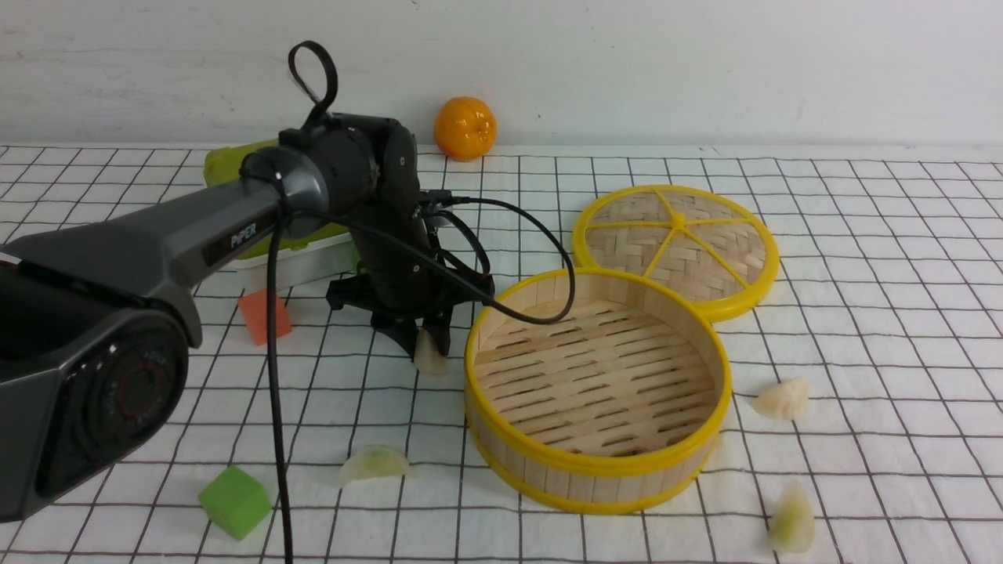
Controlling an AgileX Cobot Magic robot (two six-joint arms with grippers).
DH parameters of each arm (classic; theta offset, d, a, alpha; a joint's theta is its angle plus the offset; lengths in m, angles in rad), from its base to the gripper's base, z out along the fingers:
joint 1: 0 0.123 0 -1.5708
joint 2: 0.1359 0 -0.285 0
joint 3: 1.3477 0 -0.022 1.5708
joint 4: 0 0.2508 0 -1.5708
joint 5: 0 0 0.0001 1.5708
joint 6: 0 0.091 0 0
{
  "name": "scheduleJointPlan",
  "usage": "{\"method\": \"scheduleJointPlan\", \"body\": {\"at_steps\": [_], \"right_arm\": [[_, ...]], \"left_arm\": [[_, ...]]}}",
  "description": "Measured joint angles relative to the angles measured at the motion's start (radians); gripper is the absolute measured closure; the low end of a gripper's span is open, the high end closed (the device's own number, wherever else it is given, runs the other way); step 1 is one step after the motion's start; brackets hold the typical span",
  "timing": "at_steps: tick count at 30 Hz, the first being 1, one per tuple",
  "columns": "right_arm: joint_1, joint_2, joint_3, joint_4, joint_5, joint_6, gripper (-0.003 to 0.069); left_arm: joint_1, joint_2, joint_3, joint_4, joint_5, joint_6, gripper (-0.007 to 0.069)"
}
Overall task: Put the dumplings into the steamer on the table with the white tablecloth.
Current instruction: 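Reach for and grasp a dumpling on the table with the left gripper, then place the dumpling into the bamboo steamer basket with the left gripper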
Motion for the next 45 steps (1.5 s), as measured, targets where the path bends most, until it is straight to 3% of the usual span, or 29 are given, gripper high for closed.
{"method": "scheduleJointPlan", "body": {"at_steps": [9,14,22,32,43,45], "right_arm": [[0.000,0.000,0.000,-0.004,-0.017,0.000,0.0600],[0.000,0.000,-0.007,-0.008,-0.037,0.000,0.0596],[0.000,-0.001,-0.132,-0.011,0.022,0.040,0.0588],[0.000,-0.068,-0.155,-0.017,0.034,0.053,0.0579],[0.000,-0.144,-0.156,-0.100,0.036,0.079,0.0570],[0.000,-0.147,-0.157,-0.103,0.036,0.079,0.0571]], "left_arm": [[-0.012,-0.161,0.001,0.019,0.039,0.024,0.0407],[-0.126,-0.286,0.000,0.008,0.049,0.066,0.0407],[-0.297,-0.183,-0.032,-0.027,0.051,0.045,0.0407],[-0.308,0.046,-0.309,-0.061,0.043,-0.096,0.0407],[-0.308,0.140,-0.346,0.008,-0.004,-0.153,0.0404],[-0.308,0.140,-0.346,0.014,-0.005,-0.157,0.0354]]}}
